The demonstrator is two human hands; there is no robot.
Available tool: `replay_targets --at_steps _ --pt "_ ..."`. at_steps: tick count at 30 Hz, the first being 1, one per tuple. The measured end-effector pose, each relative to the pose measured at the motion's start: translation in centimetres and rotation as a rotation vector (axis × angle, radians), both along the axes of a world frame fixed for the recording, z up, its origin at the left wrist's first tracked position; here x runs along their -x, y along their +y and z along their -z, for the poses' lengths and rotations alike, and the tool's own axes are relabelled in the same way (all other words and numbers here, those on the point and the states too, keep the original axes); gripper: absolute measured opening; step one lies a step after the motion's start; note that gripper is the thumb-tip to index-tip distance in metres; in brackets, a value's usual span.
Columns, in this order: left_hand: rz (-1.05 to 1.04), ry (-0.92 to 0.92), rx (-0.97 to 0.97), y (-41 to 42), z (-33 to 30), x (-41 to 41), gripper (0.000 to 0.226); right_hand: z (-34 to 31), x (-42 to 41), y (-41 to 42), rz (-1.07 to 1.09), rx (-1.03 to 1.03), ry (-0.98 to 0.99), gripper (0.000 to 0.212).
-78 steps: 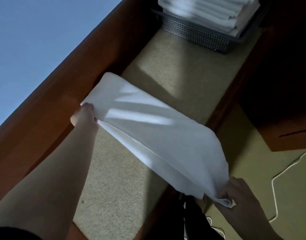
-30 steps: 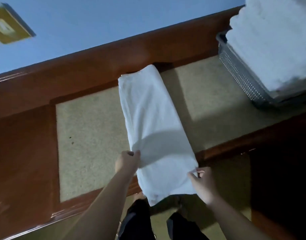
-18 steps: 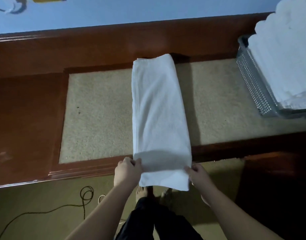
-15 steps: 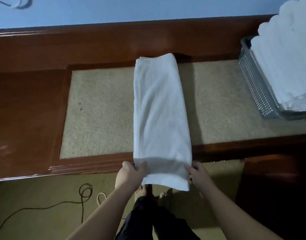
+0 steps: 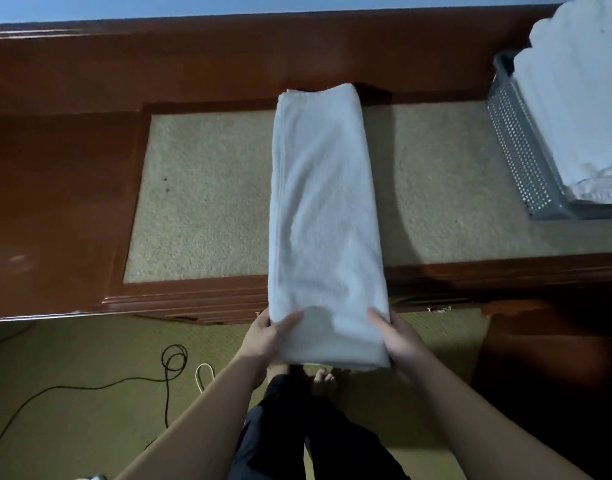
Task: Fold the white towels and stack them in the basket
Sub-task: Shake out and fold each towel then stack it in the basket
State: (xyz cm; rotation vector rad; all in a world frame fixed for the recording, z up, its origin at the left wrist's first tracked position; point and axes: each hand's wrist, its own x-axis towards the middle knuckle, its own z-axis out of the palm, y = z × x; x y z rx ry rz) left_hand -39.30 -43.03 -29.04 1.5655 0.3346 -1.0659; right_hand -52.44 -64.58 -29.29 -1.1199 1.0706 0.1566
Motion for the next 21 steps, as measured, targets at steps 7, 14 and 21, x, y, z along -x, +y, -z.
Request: replay_targets --at_steps 7,14,21 --pt "-0.052 0.062 0.016 1.5 -3.0 1.9 0.056 -2.9 1.0 -0.3 -0.117 0.111 0.008 0.026" --pt "-0.035 -0.108 -0.158 2.9 -6.6 2.6 0.037 -5.1 3.0 -0.2 -0.051 0.095 0.013 0.027" --pt "0.057 -0.459 -0.265 1.4 -13.8 1.0 0.04 -10.8 2.4 -0.1 -0.128 0.58 -0.228 0.057"
